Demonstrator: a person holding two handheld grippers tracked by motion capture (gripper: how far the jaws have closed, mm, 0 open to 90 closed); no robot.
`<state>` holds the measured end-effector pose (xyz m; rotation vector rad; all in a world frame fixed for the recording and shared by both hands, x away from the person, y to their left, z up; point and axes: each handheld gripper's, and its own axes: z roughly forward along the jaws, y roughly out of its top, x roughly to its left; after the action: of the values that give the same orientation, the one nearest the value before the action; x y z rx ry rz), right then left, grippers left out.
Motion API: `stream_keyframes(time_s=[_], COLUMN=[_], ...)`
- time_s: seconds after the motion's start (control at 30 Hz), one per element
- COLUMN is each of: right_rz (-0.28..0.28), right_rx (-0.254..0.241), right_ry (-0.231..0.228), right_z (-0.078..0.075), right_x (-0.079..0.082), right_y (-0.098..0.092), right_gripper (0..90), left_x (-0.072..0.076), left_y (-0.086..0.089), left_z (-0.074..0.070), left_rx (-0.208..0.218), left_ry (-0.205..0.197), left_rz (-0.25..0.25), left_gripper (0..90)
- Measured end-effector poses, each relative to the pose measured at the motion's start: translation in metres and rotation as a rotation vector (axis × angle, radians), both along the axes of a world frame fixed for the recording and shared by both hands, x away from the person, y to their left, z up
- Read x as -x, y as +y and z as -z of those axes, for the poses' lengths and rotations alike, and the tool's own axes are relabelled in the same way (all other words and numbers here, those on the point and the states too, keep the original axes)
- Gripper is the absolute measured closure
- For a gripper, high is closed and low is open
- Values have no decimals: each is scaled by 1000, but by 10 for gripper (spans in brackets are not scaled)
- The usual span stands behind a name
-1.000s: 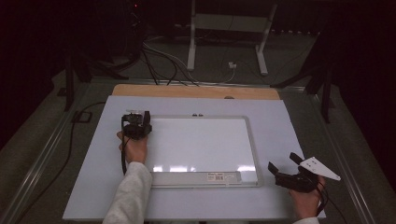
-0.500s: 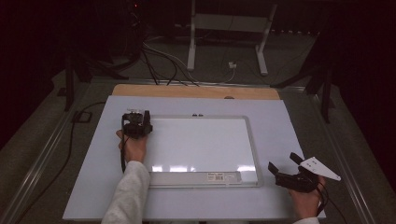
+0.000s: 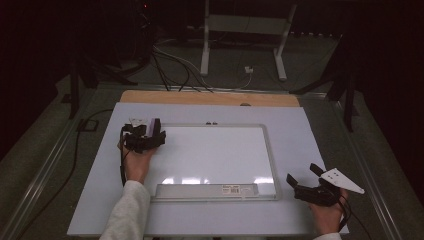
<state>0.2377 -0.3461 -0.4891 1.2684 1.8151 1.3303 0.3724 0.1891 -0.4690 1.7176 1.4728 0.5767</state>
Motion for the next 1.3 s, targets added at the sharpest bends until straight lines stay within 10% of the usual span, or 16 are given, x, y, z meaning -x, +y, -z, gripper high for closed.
stream_keyframes(time_s=[0.23, 0.73, 1.3], right_rz=[-7, -23, -47], right_rx=[0, -3, -14], right_ry=[-3, -10, -23], right_z=[-1, -2, -4], right_x=[1, 2, 4], right_y=[2, 5, 7], right_gripper=[0, 0, 0], left_x=[23, 85, 125], left_y=[9, 20, 41], left_z=[-21, -23, -3], left_rx=[36, -22, -45], left_ry=[-92, -277, -321], left_rz=[74, 184, 173], left_gripper=[51, 5, 5])
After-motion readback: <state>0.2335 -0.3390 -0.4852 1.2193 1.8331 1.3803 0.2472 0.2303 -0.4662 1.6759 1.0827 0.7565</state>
